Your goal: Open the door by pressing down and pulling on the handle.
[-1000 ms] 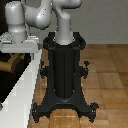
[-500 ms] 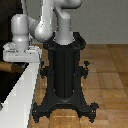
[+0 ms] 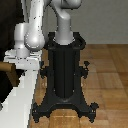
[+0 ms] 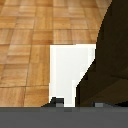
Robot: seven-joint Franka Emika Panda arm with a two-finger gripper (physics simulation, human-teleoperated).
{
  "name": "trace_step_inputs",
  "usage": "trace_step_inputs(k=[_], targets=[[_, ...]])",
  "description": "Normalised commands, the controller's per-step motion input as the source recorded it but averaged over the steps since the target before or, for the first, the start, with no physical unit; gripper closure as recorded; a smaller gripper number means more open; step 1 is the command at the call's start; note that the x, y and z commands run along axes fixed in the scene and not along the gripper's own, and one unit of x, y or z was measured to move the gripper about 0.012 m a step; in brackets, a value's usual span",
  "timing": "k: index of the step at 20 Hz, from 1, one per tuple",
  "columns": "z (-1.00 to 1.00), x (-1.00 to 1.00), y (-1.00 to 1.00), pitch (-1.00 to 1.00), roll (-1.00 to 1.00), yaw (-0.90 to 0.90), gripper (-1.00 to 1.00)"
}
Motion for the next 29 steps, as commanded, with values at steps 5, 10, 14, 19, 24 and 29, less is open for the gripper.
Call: trace_step_inputs(k=[5,10,14,19,24,29], targets=[[-0.2,0.0,0.2,0.0,0.0,0.0,1.0],[0.0,0.0,0.8,0.0,0.0,0.0,1.0],[0.0,0.0,1.0,0.0,0.0,0.0,1.0],[0.0,0.0,1.0,0.0,0.0,0.0,1.0],[0.0,0.0,0.4,0.0,0.0,0.0,1.0],[0.0,0.0,0.0,0.0,0.0,0.0,1.0]])
